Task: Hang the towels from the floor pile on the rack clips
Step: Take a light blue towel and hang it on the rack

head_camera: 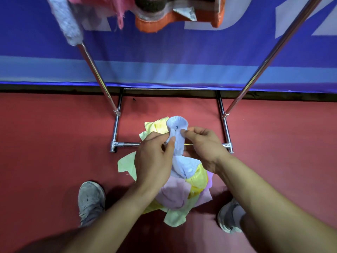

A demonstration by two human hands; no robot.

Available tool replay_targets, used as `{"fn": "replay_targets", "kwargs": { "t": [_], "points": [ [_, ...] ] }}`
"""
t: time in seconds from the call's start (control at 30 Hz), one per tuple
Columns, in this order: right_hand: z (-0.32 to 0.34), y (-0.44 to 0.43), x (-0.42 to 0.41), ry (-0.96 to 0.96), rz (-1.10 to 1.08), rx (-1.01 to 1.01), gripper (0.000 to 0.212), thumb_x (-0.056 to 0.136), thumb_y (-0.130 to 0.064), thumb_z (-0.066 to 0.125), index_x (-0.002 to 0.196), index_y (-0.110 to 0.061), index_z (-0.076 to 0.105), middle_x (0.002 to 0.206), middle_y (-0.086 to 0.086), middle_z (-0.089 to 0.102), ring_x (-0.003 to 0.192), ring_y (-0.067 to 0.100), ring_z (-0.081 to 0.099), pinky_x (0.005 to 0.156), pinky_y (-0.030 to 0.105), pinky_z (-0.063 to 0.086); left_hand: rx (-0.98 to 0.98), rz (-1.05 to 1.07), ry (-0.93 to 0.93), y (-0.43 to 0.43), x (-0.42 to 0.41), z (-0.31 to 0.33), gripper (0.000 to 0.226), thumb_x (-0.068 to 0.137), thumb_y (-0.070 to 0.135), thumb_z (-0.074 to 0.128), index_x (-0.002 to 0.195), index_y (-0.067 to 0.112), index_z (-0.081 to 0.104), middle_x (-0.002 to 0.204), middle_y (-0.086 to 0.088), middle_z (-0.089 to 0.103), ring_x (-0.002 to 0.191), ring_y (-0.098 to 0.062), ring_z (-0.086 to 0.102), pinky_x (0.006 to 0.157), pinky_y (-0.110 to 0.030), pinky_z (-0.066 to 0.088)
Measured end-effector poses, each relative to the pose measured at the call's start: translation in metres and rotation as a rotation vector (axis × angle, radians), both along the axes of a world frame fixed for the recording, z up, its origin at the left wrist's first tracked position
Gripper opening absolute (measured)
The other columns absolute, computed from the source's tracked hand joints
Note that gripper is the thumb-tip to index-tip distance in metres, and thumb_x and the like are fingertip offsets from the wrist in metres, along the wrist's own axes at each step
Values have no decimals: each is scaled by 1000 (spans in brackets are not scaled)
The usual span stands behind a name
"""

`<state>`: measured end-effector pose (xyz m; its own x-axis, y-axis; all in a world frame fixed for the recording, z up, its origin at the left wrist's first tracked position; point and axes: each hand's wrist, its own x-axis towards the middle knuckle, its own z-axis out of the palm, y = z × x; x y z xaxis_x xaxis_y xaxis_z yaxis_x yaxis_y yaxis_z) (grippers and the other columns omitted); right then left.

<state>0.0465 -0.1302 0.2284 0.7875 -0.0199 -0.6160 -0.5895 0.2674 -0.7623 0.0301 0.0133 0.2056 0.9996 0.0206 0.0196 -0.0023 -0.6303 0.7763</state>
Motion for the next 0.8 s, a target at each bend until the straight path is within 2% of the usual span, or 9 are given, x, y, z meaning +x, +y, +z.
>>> {"fn": "replay_targets", "kwargs": {
  "t": [0.1,0.2,0.3,0.37,0.43,0.57,0.67,0.73,0.8],
  "points": [
    [-1,2,-2,-22,40,-16,15,101,-15,59,94,-4,67,76,10,73,59,18,69,54,23,55,1,-71,23,-7,-10,1,20,89,37,56,94,26,71,85,12,53,73,-12,58,66,-39,52],
    [-2,3,-2,-51,52,-56,31,94,-24,70,105,5,69,79,10,71,65,20,67,61,26,57,3,-134,83,-10,-14,4,35,82,36,54,113,34,70,92,18,56,77,-3,59,70,-34,54],
    [-6,1,-1,-72,65,-137,24,91,-18,73,105,2,69,79,10,70,73,22,63,69,31,57,-59,-131,165,-10,-14,9,33,77,28,49,100,33,73,89,19,67,79,-3,63,73,-34,55],
    [-9,0,-1,-78,86,-175,14,93,-14,70,99,-1,70,81,14,68,75,26,59,69,32,55,-197,-98,263,-8,-13,13,36,83,18,51,95,44,73,86,23,73,81,0,67,74,-28,54],
    [-12,-1,-1,-106,111,-185,17,97,-12,65,99,5,69,81,20,65,73,28,58,69,35,54,-330,-65,362,-4,-10,16,48,87,7,51,94,51,69,84,22,76,84,1,70,79,-26,54],
    [-16,-4,-2,-218,221,-312,22,101,-15,60,93,2,70,74,15,64,66,22,59,67,35,52,-438,29,444,7,3,18,38,68,20,43,91,32,70,76,6,77,78,-15,74,86,-43,59],
    [-17,-5,-2,-278,291,-345,22,100,-26,62,89,-10,72,75,12,64,69,20,53,68,39,47,-339,79,377,21,14,16,31,67,23,45,88,33,66,79,8,77,77,-14,74,83,-43,58],
    [-17,-6,-2,-313,324,-359,24,100,-29,62,90,-11,72,77,10,64,71,18,50,68,37,43,-284,68,341,27,18,15,26,71,25,53,91,40,62,85,12,76,82,-11,72,83,-39,56],
    [-15,-7,-2,-360,349,-383,24,102,-25,59,88,-10,72,75,4,63,70,14,50,66,31,42,-197,10,301,31,19,13,36,79,15,63,98,45,60,94,15,72,87,-5,69,83,-33,54]
  ]
}}
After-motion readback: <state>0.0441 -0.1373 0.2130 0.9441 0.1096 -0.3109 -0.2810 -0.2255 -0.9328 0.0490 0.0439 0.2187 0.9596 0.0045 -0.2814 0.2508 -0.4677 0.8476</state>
